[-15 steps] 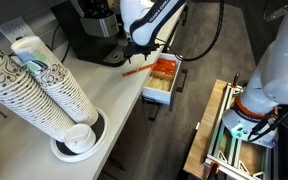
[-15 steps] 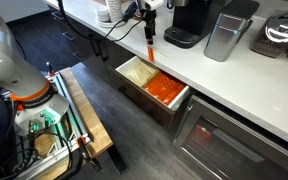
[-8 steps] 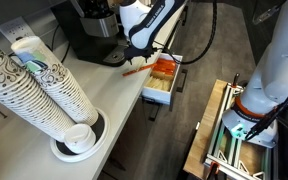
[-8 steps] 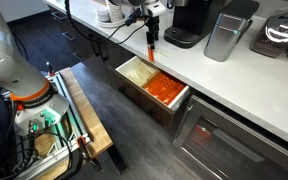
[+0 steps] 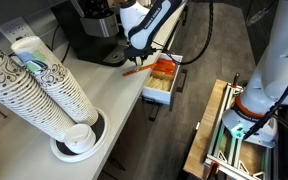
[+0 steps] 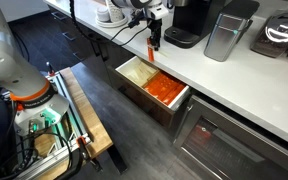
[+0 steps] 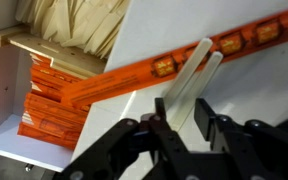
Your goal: Pick up the white objects from the kitchen counter and put them in the left side of the open drawer, pick up the red packet from the kitchen counter and put it in the right side of the open drawer
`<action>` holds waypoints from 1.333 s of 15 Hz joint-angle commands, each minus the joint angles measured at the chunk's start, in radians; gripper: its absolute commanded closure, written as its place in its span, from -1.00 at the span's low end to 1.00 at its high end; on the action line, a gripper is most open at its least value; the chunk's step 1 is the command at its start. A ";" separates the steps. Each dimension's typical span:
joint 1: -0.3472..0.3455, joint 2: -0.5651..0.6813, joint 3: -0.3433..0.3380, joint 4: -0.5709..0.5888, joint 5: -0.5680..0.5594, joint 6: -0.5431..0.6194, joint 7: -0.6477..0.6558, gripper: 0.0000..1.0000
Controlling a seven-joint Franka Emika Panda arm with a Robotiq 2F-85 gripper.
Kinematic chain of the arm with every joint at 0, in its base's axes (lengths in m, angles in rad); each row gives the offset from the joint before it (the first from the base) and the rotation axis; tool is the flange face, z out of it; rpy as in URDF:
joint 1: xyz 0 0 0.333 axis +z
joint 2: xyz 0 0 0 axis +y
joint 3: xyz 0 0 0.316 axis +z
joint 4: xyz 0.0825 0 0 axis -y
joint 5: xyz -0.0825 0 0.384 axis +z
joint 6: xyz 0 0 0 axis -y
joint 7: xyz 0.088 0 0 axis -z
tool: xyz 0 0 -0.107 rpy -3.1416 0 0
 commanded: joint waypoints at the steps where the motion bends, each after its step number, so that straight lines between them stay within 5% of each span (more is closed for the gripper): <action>1: 0.019 0.020 -0.016 0.022 0.028 -0.007 0.007 0.15; 5: 0.020 0.032 -0.012 0.033 0.044 -0.008 -0.003 0.23; 11: 0.019 0.042 -0.011 0.044 0.082 -0.004 -0.010 0.78; 20: 0.021 0.038 -0.017 0.048 0.103 0.000 -0.006 0.84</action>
